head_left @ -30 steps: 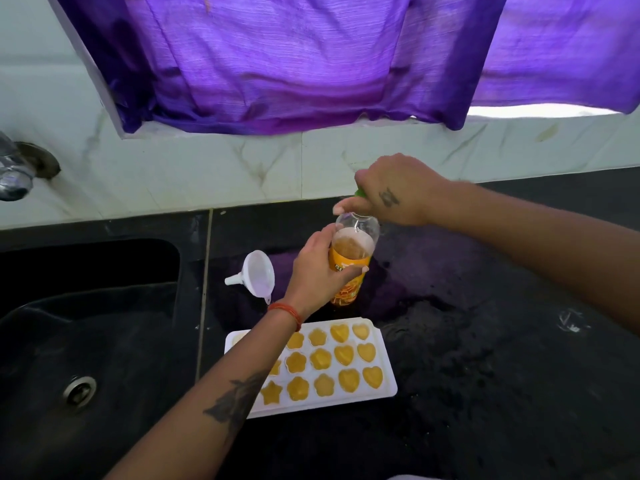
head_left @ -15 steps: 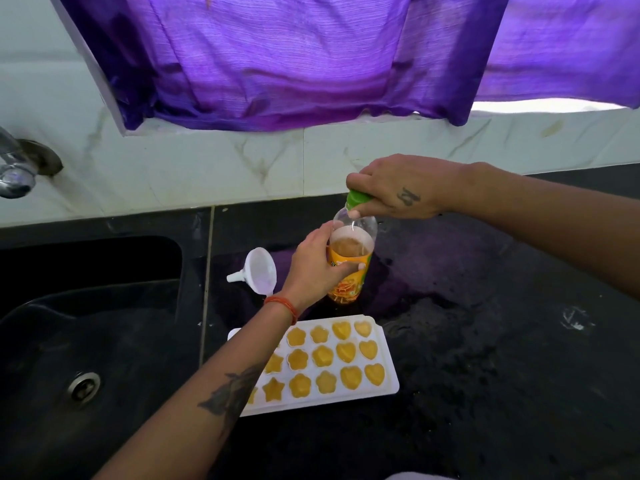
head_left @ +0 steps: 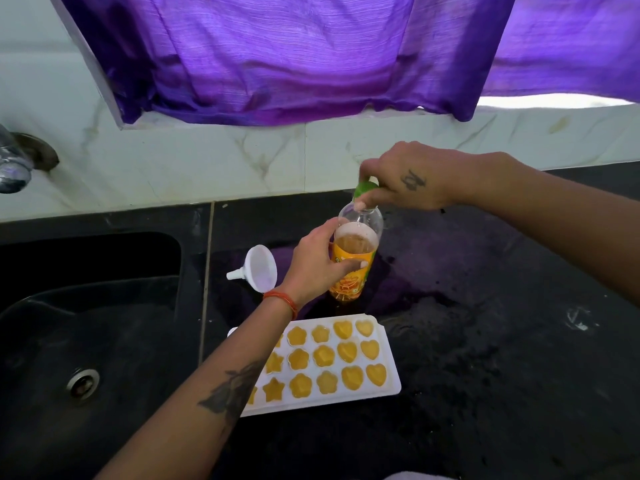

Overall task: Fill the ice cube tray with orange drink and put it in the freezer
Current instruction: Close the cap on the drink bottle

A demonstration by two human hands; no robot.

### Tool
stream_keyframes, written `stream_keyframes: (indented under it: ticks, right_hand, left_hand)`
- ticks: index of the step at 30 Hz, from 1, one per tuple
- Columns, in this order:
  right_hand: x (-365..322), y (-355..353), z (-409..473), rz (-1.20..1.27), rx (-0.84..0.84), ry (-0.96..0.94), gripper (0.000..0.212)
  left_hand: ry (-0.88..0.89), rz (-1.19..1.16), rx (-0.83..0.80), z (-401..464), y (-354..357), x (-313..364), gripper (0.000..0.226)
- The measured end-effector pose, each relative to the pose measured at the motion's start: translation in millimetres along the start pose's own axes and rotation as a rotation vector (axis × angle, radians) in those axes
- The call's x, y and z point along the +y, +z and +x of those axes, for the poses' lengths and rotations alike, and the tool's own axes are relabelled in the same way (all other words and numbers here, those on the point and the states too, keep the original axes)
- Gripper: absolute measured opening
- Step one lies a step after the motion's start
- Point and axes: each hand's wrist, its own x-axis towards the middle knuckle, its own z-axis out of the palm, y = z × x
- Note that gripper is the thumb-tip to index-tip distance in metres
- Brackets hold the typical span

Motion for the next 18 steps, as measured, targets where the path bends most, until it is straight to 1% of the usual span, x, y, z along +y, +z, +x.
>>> stream_keyframes:
  ticks: [2,8,11,13,16,18]
  right_hand:
    - [-1.5,1.9,3.7,-0.047,0.003,-0.010,0.045]
    - [-1.0,-2.6,-2.9,-0.085,0.019,-0.154,0.038]
    - [-0.4,-10.1,-3.5,0.007,-0.039,-0.117,0.049]
    - [-1.9,-12.5,-1.6,0.061,-0.041,-0.066,0.054]
    - [-6.5,-10.1,2.3,-0.005,-0.011,-0.091,0.041]
    - [-9.9,-16.1,1.2,-0.007,-0.024,-0.122,0.035]
  left_hand:
    - [-0.007,-0.009,-0.002,0.2,-0.4,-0.3,0.061]
    - [-0.014,-0.022,-0.043,1.3,-5.4,0.4,0.060]
    - [-0.020,-0.024,-0.058,1.7,-5.2,2.9,0.062]
    - [-0.020,-0.025,-0.066,1.8,-5.6,3.4,0.063]
    - [-0.016,-0.030,-0.082,0.6,-8.0,4.3,0.061]
    - [-0.022,-0.038,-0.093,0.5,-9.4,3.1,0.062]
